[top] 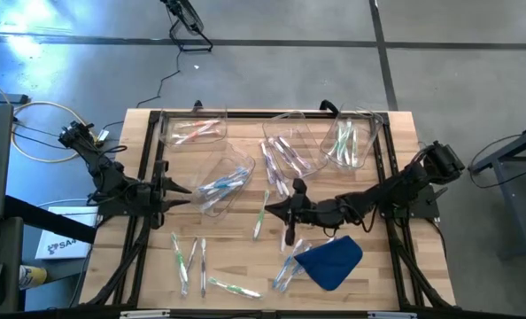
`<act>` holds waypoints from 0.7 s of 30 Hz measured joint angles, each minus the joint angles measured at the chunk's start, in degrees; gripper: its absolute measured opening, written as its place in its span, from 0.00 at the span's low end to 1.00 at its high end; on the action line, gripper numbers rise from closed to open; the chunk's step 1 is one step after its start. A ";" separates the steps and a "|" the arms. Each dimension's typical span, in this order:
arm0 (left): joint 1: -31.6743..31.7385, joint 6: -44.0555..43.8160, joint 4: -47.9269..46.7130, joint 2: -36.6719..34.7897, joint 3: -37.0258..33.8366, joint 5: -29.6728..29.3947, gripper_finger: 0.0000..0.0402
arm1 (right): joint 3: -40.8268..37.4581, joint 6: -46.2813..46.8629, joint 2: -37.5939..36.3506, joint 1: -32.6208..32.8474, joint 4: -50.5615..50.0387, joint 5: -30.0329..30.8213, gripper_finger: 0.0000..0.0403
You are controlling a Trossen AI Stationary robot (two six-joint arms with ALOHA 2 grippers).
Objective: Pick & Place Toothbrushes
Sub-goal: Put the orange toothbrush into the top left transparent bin
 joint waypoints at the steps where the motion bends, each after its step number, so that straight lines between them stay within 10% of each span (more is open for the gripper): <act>1: 0.00 -0.02 0.00 0.00 0.00 0.00 0.26 | 0.00 0.00 0.00 0.00 -0.02 -1.03 0.01; 21: 0.00 -0.01 0.07 0.00 0.00 -0.06 0.26 | 0.00 -5.94 0.00 0.00 -0.09 -2.13 0.01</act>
